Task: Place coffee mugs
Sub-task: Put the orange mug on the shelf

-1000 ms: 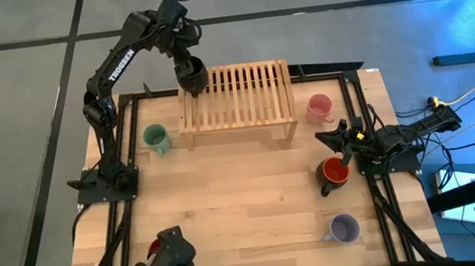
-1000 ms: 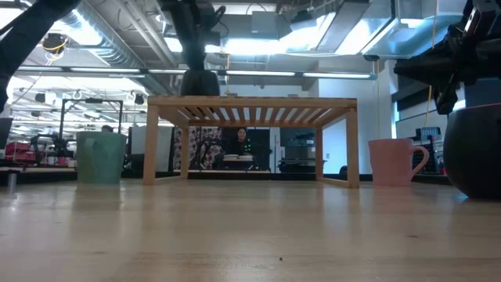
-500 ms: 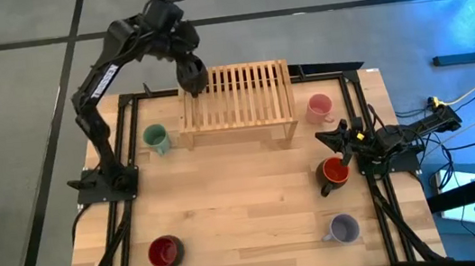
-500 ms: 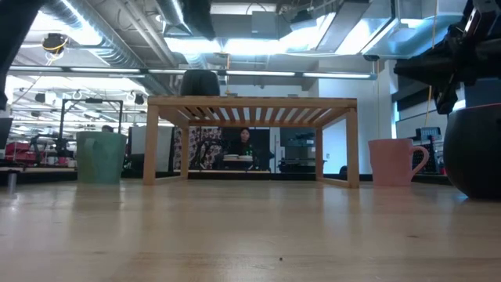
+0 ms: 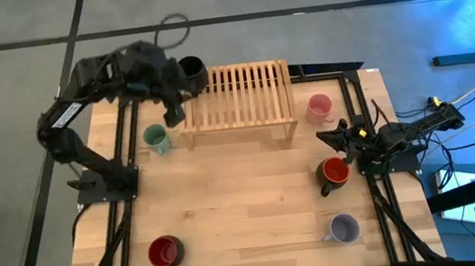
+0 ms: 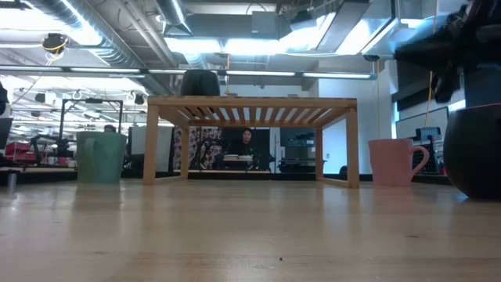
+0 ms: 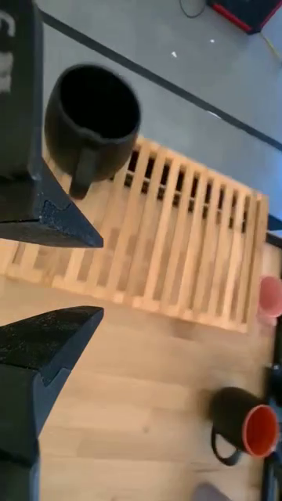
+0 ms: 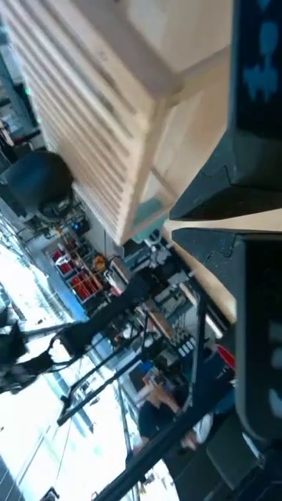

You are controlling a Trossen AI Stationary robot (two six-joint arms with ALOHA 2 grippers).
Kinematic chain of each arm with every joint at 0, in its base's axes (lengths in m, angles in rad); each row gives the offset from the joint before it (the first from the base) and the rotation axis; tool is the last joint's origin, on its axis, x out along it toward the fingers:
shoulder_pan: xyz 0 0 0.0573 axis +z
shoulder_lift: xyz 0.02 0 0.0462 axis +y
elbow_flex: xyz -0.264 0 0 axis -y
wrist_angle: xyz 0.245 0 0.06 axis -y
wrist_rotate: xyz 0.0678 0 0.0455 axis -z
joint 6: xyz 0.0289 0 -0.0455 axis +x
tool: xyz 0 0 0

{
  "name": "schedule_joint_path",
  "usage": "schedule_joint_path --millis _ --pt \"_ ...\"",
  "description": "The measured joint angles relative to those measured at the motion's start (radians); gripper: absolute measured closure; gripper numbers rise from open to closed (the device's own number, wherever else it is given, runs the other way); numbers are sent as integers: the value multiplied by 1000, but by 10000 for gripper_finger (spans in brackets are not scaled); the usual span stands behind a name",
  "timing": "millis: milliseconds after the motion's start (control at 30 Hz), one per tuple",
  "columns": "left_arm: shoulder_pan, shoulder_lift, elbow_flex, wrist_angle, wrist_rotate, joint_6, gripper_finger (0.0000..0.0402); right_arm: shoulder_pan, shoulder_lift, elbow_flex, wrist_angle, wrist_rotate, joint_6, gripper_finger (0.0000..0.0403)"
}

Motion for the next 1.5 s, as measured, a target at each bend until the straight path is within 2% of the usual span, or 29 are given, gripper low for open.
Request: schedule_joint_path --millis 100,333,433,600,833,1033,1167,1300,1367,1500 --pt "-35 -100 -173 105 -10 -7 276 0 111 64 -38 42 -6 388" --pt "-47 -363 -554 371 17 -23 276 0 444 288 -126 52 -2 388" --pt "-56 -471 -677 434 40 -63 276 0 573 436 -289 41 5 388" --pt "-75 -585 -837 547 46 -106 276 0 764 688 -603 -38 131 388" --pt "-91 -633 -926 579 45 -106 276 0 952 928 -908 -229 361 388" --pt "-95 -622 -964 577 45 -106 276 0 1037 977 -1086 -420 648 381" --pt "-96 -602 -968 575 45 -114 276 0 1089 976 -1190 -592 786 338" --pt "-104 -593 -968 579 45 -124 276 1 1134 976 -1201 -733 895 276" --pt "-108 -591 -968 574 45 -126 276 2 1155 976 -1198 -769 944 250" --pt "-108 -592 -968 581 45 -127 276 25 1195 976 -1198 -774 1041 214"
